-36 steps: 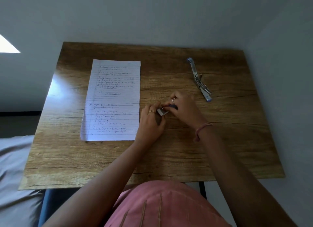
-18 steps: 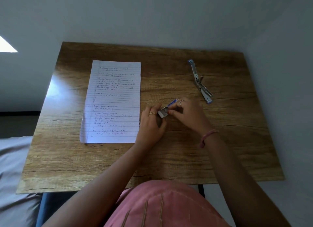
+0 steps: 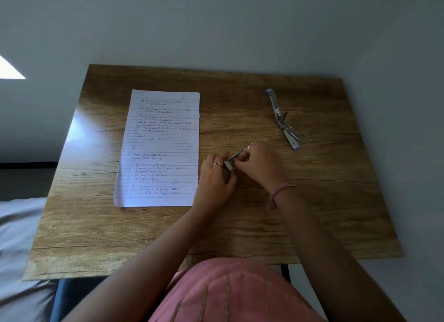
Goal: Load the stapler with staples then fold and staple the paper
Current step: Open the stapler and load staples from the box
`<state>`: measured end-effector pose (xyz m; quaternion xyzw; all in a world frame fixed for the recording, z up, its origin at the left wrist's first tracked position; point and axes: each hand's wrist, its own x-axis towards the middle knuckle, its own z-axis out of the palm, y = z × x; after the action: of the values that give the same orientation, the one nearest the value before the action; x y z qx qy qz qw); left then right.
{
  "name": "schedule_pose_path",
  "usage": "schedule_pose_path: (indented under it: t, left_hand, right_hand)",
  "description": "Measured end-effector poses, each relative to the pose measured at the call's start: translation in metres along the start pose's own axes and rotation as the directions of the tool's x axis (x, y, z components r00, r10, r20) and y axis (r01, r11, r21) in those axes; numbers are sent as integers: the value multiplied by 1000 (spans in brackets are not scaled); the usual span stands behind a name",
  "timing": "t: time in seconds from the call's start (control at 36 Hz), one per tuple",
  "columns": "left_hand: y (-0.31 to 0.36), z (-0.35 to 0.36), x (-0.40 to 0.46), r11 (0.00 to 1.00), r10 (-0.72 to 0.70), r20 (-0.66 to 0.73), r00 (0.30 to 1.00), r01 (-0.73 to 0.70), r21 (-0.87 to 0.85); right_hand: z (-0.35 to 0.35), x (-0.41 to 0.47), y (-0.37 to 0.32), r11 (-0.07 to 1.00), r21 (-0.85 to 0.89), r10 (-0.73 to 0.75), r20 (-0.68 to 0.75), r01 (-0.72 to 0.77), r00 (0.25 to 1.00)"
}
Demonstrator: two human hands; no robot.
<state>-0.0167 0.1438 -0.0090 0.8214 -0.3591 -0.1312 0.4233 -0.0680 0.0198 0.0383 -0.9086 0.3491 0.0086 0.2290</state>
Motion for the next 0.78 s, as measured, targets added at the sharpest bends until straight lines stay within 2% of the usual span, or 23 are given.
schedule_pose_path:
  t: [0.17, 0.28, 0.36, 0.42, 0.61, 0.78]
  left_hand:
    - [-1, 0, 1, 1000, 13, -1, 1000, -13, 4]
    - [-1, 1, 0, 1000, 28, -12, 1000, -28, 13]
    - [-1, 1, 0, 999, 39, -17, 999, -38, 27]
    - [-1, 1, 0, 999, 40, -19, 999, -40, 29]
    - [0, 1, 0, 999, 37, -17, 999, -37, 27]
    - [3, -1, -2, 1000, 17, -7, 1000, -17, 25]
  right_hand:
    - [4, 0, 6, 953, 294, 75, 12, -75, 997]
    - [3, -5, 14, 826, 547, 164, -8, -132, 986]
    - [-1, -11, 24, 721, 664, 246, 25, -200, 969]
    - [-2, -16, 34, 708, 668, 269, 44, -229, 962]
    - [-6, -40, 62, 871, 426, 244, 61, -246, 968]
    - [-11, -45, 76, 861, 426, 270, 80, -278, 960]
